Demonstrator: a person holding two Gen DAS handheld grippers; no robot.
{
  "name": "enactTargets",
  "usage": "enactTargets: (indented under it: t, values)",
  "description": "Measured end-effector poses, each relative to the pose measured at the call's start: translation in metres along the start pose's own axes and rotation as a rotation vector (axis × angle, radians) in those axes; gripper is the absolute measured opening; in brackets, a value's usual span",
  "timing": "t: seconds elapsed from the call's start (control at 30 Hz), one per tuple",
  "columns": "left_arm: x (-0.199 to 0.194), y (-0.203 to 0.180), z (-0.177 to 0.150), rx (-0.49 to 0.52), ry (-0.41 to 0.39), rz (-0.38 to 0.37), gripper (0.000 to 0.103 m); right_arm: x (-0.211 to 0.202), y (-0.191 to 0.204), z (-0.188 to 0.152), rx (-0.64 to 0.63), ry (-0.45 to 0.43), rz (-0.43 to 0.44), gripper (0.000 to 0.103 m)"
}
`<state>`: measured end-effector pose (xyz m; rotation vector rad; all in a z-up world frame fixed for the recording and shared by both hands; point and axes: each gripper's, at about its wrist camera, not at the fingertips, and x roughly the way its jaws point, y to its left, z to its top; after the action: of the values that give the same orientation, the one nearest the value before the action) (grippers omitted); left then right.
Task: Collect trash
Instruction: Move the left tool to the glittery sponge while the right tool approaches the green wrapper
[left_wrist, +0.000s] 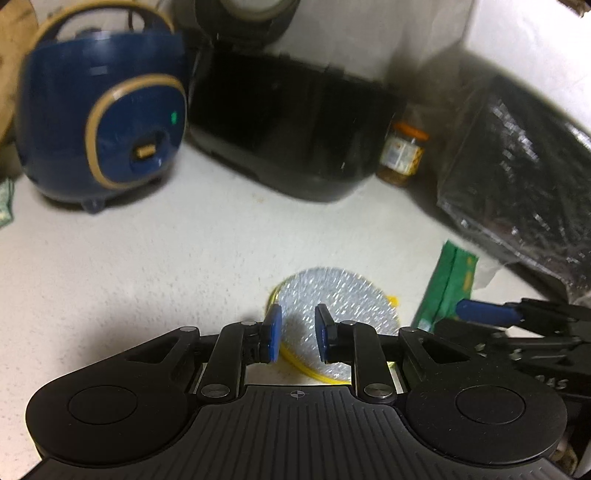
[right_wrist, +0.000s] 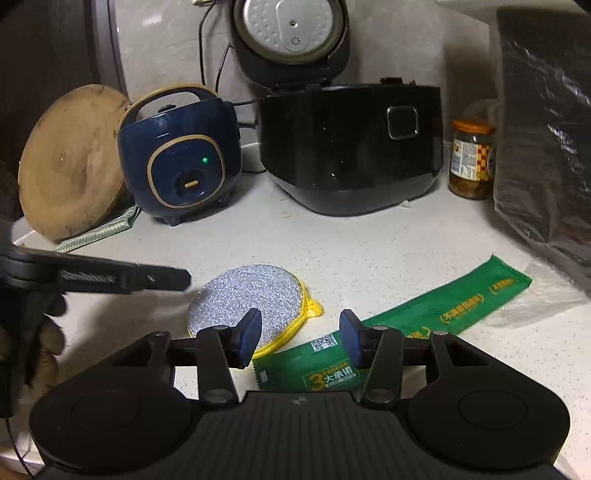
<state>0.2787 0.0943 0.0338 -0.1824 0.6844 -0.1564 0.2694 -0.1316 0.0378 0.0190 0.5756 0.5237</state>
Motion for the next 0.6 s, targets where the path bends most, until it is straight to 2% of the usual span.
enactTargets:
  t: [0.17, 0.27, 0.43, 0.5, 0.6]
  values:
    - [0.013, -0.004, -0.008, 0.022, 0.041, -0.019, 0.023, 0.014, -0.009, -0.005, 0.037, 0.032, -0.006, 0.047]
    - [0.011, -0.009, -0.013, 0.035, 0.056, -0.056, 0.023, 0.02, -0.011, -0.01, 0.044, 0.051, -0.01, 0.047]
    - [0.008, -0.019, -0.021, 0.036, 0.125, -0.134, 0.023, 0.018, -0.006, -0.012, 0.032, 0.038, -0.005, 0.047]
    - [0.002, -0.02, -0.022, 0.037, 0.116, -0.162, 0.023, 0.018, -0.003, -0.012, 0.03, 0.039, -0.011, 0.047]
    - [-0.009, -0.015, -0.016, 0.023, 0.058, -0.15, 0.023, 0.013, -0.001, -0.012, 0.027, 0.022, -0.016, 0.047]
